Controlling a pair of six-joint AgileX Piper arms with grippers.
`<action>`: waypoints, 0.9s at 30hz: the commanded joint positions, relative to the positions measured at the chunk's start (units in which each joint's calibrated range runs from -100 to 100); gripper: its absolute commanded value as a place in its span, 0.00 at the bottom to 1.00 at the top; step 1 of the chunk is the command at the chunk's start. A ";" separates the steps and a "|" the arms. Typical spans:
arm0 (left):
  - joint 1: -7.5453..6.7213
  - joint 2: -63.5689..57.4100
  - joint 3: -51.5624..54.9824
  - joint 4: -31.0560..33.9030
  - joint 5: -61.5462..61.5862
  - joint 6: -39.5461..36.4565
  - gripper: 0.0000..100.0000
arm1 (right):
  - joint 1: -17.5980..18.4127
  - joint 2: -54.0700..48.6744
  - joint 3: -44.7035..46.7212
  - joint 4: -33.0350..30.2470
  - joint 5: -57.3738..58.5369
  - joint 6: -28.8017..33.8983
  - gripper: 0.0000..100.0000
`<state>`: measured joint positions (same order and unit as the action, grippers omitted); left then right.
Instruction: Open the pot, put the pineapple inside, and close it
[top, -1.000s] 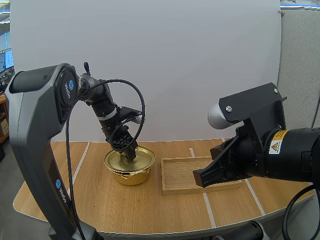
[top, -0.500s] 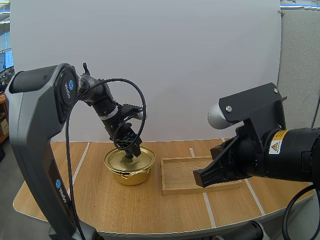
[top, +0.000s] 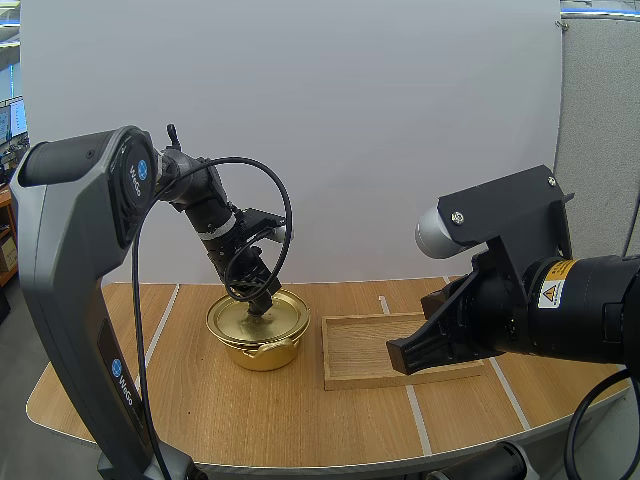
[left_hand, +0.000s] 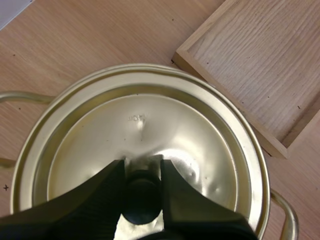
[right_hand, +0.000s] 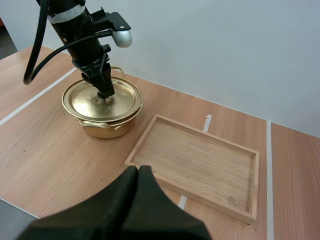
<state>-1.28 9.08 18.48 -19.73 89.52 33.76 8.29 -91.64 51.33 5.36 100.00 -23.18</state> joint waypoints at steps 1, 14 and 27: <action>-0.08 -1.21 0.13 0.76 -0.24 -0.47 0.00 | -0.23 -0.49 0.26 -0.20 0.00 -0.31 0.00; -0.08 -4.47 0.13 -0.06 -2.56 -0.53 0.00 | -0.23 -0.49 0.26 -0.20 0.00 -0.31 0.00; -0.08 -0.63 1.40 -2.26 -4.12 -0.44 0.00 | -0.23 -0.49 0.26 -0.20 0.00 -0.31 0.00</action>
<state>-1.28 6.10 19.38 -19.93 84.43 33.49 8.29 -91.64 51.33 5.36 100.00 -23.18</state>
